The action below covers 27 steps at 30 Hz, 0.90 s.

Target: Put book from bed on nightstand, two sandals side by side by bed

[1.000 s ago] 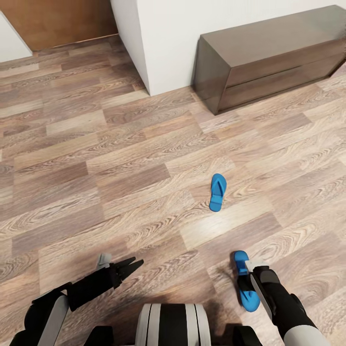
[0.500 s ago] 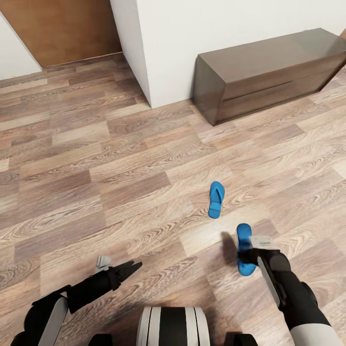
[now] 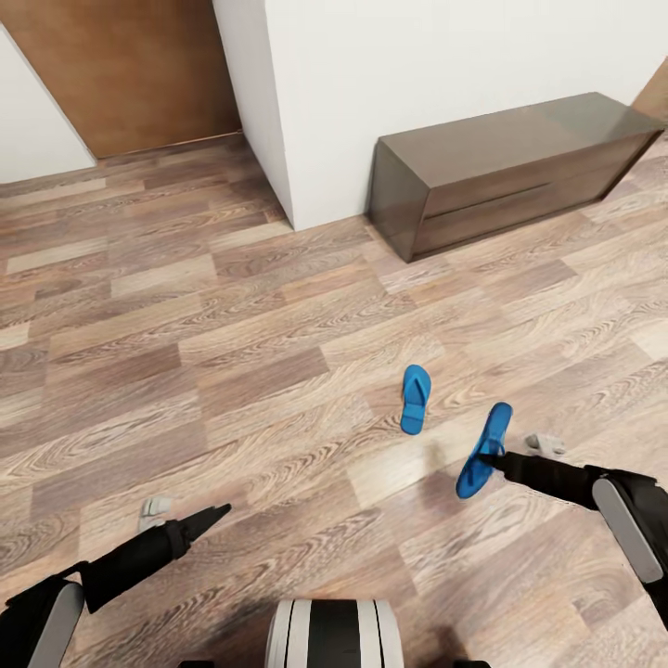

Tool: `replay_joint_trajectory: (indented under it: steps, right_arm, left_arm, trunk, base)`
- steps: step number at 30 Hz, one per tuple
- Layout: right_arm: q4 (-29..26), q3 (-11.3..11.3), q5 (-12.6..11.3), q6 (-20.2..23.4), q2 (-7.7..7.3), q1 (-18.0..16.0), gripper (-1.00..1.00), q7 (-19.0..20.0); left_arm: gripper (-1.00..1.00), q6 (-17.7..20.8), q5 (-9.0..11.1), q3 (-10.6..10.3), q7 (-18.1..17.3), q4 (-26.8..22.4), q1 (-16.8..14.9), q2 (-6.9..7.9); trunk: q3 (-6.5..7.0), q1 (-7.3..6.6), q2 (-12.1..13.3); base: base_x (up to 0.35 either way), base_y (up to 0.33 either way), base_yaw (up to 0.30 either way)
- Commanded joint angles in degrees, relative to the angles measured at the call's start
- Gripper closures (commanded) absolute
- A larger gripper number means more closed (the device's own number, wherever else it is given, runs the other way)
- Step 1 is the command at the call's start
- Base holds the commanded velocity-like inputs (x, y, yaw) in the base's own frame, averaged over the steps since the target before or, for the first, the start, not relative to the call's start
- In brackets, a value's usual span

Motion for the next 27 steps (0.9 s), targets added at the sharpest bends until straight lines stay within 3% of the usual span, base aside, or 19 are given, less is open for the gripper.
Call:
replay_joint_trajectory:
  steps: [1, 4, 6, 9, 19, 27]
  right_arm:
    - [0.5, -0.1, -0.3, 0.2, -0.63, 0.0, 1.0, 2.0]
    - [5.5, -0.2, -2.6, 0.3, -3.2, 0.1, 1.0, 10.9]
    - [9.9, -0.1, -3.2, 0.3, -4.5, 0.1, 1.0, 17.5]
    - [14.1, -0.1, -3.6, 0.4, -5.22, 0.1, 1.0, 21.8]
    - [15.8, -0.3, -3.7, 0.3, -5.47, 0.1, 1.0, 23.3]
    - [15.9, -0.2, -3.7, 0.3, -5.46, 0.1, 1.0, 23.3]
  left_arm:
    - [-1.0, 0.2, 0.2, 0.0, 0.0, 0.3, 0.0, 0.11]
    - [-1.0, -1.6, -0.6, 0.0, 0.0, 2.7, 0.0, 0.4]
    - [-1.0, -4.1, -3.2, 0.0, 0.1, 4.2, 0.0, 0.51]
    - [-1.0, -6.1, -6.4, 0.0, -0.2, 4.7, 0.0, 0.5]
    - [-1.0, -7.0, -7.6, -0.3, -0.1, 4.4, 0.0, 0.01]
    - [-1.0, -6.9, -7.8, -0.4, 0.2, 4.4, 0.0, -0.1]
  trunk:
    - [0.19, -0.03, 0.0]
    - [0.86, -0.11, 0.0]
    - [1.3, -0.16, 0.1]
    - [1.75, -0.21, 0.1]
    - [1.75, -0.21, 0.1]
    - [3.52, -0.42, 0.2]
  base:
    - [0.0, 0.0, 0.0]
    - [0.0, 0.0, 0.0]
    - [0.0, 0.0, 0.0]
    - [0.0, 0.0, 0.0]
    - [0.0, 0.0, 0.0]
    - [0.0, 0.0, 0.0]
